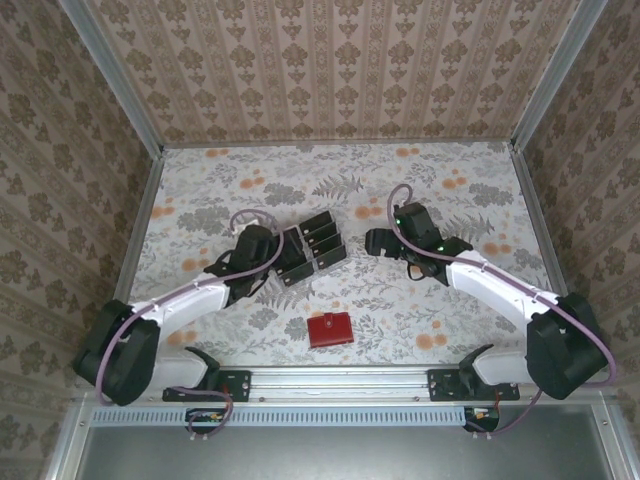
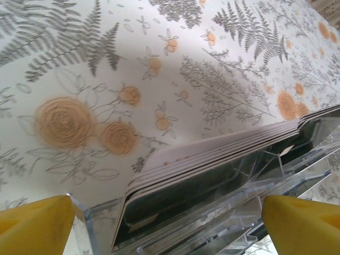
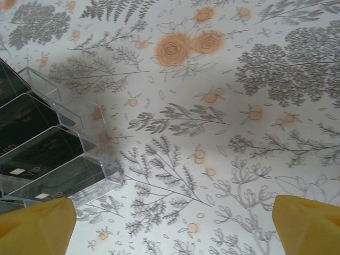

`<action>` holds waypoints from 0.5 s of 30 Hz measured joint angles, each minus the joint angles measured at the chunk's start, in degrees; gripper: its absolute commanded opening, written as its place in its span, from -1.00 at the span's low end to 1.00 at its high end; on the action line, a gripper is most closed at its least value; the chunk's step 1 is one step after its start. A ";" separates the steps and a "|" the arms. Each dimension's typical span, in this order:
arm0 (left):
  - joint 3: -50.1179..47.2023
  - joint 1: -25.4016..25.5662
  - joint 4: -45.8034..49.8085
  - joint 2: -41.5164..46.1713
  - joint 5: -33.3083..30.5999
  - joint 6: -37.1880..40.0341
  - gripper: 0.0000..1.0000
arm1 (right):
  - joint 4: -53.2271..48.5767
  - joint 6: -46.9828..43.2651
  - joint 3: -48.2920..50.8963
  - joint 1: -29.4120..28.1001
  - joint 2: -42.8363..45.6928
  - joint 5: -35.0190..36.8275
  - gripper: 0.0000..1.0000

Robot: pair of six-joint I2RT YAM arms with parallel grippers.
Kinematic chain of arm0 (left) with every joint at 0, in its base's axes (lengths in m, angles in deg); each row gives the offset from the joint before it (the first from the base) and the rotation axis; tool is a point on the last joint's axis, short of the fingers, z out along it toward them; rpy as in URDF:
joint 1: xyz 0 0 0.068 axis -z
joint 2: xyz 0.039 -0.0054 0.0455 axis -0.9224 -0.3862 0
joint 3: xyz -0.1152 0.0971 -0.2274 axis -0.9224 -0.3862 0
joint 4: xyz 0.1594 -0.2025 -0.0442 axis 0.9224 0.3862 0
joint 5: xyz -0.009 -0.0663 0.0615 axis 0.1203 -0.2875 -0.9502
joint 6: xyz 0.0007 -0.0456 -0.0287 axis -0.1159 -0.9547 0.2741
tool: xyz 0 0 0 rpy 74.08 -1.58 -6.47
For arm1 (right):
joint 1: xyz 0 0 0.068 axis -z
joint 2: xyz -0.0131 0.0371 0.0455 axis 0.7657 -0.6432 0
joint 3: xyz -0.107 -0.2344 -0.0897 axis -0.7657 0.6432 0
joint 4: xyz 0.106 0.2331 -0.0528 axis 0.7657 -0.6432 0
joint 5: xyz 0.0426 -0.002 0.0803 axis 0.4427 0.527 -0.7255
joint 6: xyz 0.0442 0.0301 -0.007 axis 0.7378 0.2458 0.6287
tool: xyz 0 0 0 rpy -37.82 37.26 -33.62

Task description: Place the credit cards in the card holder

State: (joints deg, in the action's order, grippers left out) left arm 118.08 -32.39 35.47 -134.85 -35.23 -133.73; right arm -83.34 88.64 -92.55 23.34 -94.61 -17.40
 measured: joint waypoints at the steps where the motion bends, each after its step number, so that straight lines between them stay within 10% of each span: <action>1: 0.96 0.07 -0.57 -1.18 0.20 0.24 1.00 | -0.17 0.00 0.26 0.59 0.31 -0.07 0.93; 15: 15.76 2.27 -8.90 -18.93 3.58 1.68 0.99 | -2.12 0.28 4.33 4.42 3.61 -1.31 0.97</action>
State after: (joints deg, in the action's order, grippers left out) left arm 133.84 -30.12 26.58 -153.78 -31.64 -132.05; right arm -85.46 88.93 -88.22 27.75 -91.01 -18.71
